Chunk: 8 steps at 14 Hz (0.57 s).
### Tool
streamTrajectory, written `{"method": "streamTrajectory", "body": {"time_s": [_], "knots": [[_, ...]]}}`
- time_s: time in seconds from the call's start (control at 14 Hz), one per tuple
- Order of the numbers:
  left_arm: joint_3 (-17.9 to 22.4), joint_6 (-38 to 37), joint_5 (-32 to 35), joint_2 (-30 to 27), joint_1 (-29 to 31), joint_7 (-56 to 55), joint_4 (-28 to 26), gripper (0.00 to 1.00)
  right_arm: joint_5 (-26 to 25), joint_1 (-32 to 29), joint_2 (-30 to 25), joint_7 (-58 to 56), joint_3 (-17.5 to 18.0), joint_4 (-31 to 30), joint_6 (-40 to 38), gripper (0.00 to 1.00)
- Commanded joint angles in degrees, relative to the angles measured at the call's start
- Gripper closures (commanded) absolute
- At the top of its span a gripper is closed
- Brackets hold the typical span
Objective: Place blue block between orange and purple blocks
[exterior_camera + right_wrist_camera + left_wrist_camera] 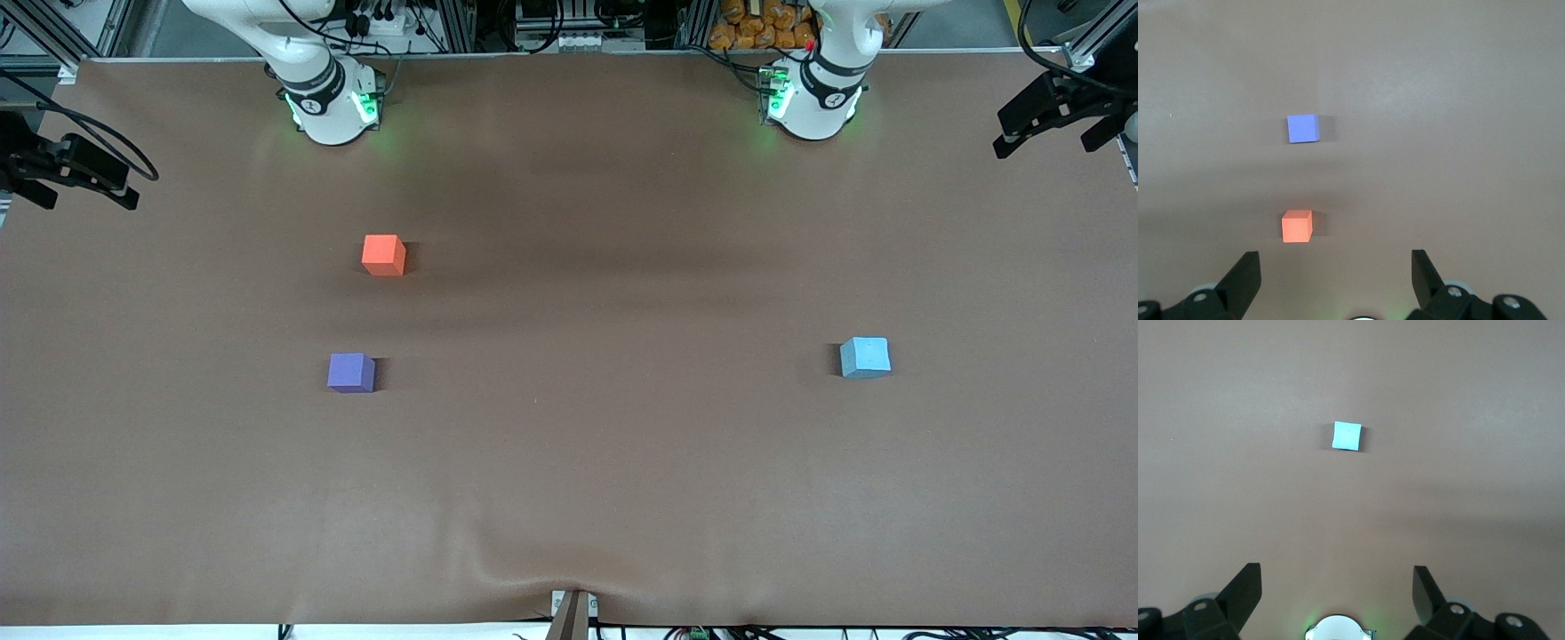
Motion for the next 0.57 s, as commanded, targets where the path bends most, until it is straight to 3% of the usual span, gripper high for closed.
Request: {"method": "streamTrajectory", "body": {"time_s": [0.0,0.5], "knots": [[0.19,-0.05,-0.27,0.37,0.0,-0.45,0.14,0.0,0.1,-0.19,-0.12,-0.14,0.13,0.4,-0.58,0.0],[1.06,-1.81,-0.35,0.72,1.05,-0.19,1.81,0.0,0.1,-0.19,-0.03,-0.14,0.13,0.4,-0.58,0.0]]}}
